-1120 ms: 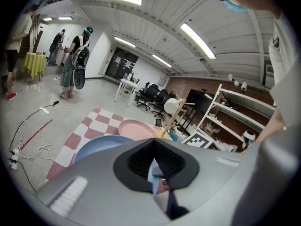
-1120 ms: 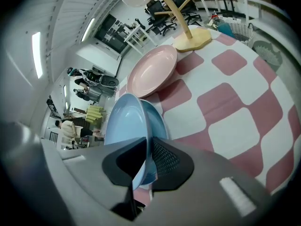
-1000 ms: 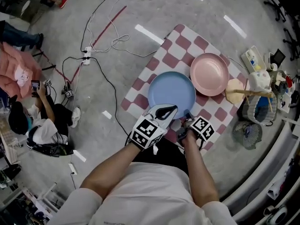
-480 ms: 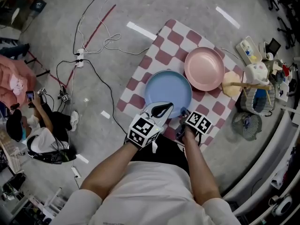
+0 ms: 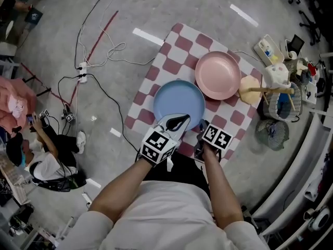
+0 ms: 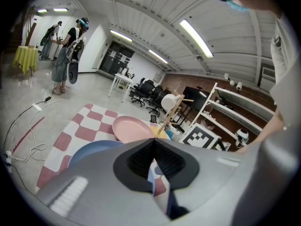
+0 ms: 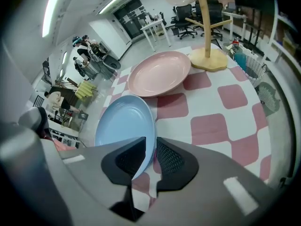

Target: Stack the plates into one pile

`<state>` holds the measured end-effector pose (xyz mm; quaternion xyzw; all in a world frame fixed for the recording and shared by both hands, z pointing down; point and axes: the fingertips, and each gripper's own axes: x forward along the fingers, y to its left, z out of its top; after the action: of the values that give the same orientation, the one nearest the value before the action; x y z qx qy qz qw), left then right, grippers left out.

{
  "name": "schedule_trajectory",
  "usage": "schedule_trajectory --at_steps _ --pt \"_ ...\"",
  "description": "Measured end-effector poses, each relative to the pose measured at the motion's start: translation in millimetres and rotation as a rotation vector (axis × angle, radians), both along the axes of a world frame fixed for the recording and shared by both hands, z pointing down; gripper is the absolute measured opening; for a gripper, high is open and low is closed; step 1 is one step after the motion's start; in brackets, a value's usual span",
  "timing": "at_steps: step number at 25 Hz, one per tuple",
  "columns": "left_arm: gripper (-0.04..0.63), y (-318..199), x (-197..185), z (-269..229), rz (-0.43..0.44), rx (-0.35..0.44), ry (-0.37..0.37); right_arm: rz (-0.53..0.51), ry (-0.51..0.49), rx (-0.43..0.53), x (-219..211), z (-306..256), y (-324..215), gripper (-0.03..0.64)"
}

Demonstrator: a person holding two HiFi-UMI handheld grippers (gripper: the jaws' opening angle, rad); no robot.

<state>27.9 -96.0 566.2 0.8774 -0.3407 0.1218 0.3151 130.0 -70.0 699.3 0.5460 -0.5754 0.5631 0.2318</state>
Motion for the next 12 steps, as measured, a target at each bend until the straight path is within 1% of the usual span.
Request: schedule_trajectory --at_steps 6,12 --pt "0.006 -9 19 4 0.048 0.006 -0.010 0.096 -0.051 0.070 16 -11 -15 0.058" --pt "0.006 -25 41 9 0.084 0.012 -0.017 0.219 -0.121 0.121 35 -13 -33 0.058"
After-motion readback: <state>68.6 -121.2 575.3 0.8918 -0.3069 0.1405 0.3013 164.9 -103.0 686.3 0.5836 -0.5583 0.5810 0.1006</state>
